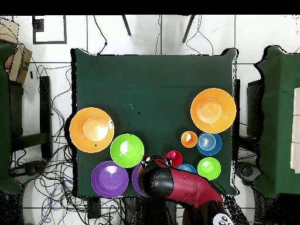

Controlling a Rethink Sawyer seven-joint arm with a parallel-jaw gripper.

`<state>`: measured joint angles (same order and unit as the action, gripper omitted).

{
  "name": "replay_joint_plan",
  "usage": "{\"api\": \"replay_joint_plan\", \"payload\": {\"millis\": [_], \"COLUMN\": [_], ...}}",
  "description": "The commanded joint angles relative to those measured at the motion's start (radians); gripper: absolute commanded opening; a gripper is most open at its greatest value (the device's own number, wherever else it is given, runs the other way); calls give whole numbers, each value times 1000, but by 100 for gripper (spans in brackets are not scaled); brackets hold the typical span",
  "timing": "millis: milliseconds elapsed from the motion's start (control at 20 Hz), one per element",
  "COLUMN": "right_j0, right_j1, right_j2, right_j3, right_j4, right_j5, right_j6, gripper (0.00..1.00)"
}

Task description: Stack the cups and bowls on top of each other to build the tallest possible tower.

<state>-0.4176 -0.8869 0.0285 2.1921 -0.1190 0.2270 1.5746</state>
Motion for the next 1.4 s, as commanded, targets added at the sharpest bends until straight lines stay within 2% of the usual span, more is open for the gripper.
{"api": "replay_joint_plan", "payload": {"millis": [50,450,700,1150,1400], "right_j0": [5,3,6,-8,-52], "right_j1": [64,90,64,61,40], "right_j2": [106,113,115,124,149], "right_j3": [-89,-98,-77,-60,-54], "right_j4": [-63,-61,-51,-53,-56], "right_j5": [-34,-52,-39,-49,-8], "right_j6": [52,62,71,71,35], "gripper": [100,100,100,100,100]}}
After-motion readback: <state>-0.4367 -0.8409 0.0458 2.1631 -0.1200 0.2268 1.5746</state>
